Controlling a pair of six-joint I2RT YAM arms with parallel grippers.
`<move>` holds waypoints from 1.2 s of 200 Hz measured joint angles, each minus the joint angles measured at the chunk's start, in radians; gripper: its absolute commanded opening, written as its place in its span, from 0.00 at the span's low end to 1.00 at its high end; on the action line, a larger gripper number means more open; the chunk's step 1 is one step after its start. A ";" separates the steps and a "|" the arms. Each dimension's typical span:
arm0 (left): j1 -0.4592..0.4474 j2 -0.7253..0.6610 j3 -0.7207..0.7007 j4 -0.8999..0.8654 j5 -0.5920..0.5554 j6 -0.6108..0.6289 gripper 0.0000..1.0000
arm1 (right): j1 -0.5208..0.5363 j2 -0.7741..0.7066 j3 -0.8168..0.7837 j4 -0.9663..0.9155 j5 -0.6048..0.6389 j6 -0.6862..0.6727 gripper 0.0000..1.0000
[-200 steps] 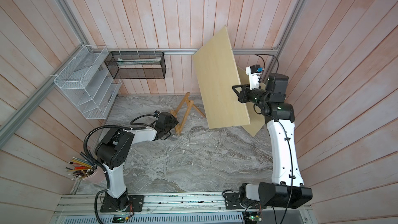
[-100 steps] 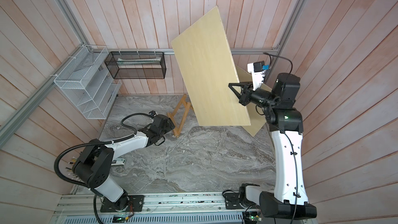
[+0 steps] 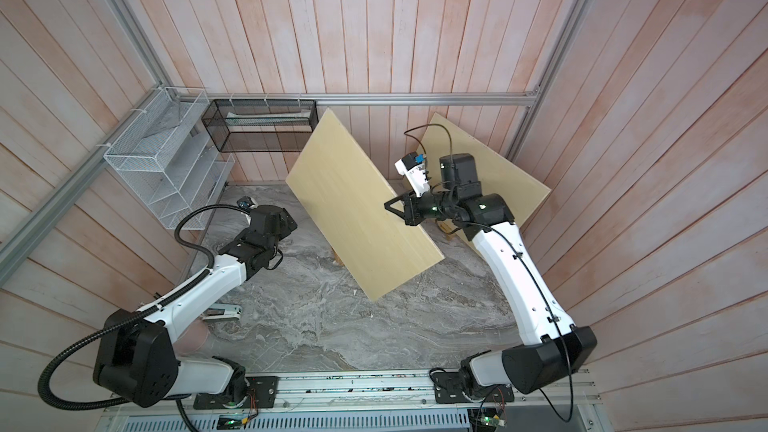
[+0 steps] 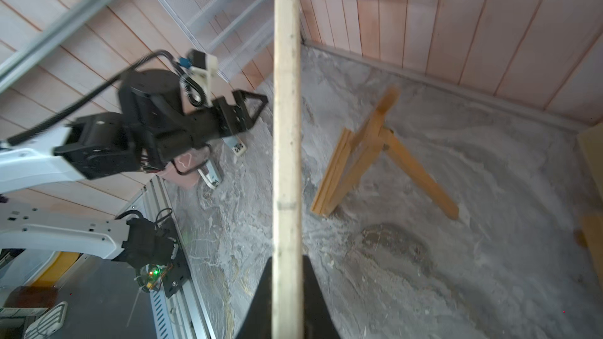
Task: Assemble the easel
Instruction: Place the drawing board on the easel.
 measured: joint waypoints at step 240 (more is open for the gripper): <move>0.042 -0.078 -0.055 -0.093 0.067 -0.019 1.00 | 0.024 0.559 0.683 -0.269 0.202 -0.012 0.00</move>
